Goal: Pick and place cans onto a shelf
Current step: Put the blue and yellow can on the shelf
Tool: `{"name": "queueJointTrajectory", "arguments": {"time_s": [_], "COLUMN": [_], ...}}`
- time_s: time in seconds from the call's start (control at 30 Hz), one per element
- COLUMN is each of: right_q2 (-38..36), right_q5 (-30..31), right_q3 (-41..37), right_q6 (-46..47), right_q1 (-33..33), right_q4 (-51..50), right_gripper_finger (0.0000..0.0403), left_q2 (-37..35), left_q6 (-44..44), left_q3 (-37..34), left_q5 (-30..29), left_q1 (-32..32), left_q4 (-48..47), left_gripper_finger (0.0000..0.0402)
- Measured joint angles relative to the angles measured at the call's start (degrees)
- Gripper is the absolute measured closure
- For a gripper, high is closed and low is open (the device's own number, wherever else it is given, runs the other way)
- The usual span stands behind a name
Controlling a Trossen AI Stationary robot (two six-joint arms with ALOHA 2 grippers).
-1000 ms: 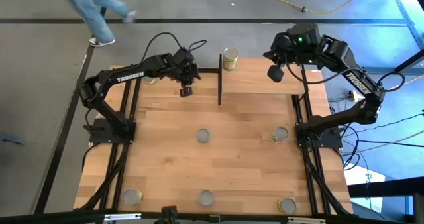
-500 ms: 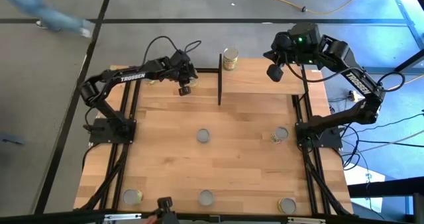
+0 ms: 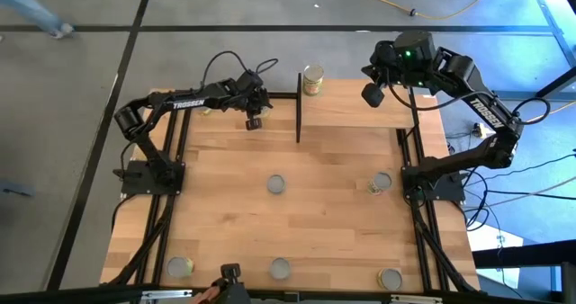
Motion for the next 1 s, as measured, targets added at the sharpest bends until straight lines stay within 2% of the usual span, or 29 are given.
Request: {"name": "queueJointTrajectory", "arguments": {"time_s": [0.33,0.53,0.73,1.0], "right_q2": [0.0,0.0,0.0,0.0], "right_q5": [0.1,0.1,0.1,0.1], "right_q3": [0.0,0.0,0.0,0.0], "right_q6": [0.1,0.1,1.6,2.8], "right_q1": [0.0,0.0,0.0,0.0], "right_q4": [0.0,0.0,0.0,0.0], "right_gripper_finger": [0.0402,0.0402,0.0402,0.0402], "left_q2": [0.1,2.7,2.9,3.2], "left_q6": [1.3,1.4,1.3,1.2], "left_q3": [0.0,0.3,0.5,9.1], "left_q5": [0.2,0.6,0.1,0.7], "left_q1": [1.4,2.1,1.4,-0.1], "left_q4": [-0.2,-1.1,-1.0,-12.2], "left_gripper_finger": [0.0358,0.0395,0.0399,0.0401]}}
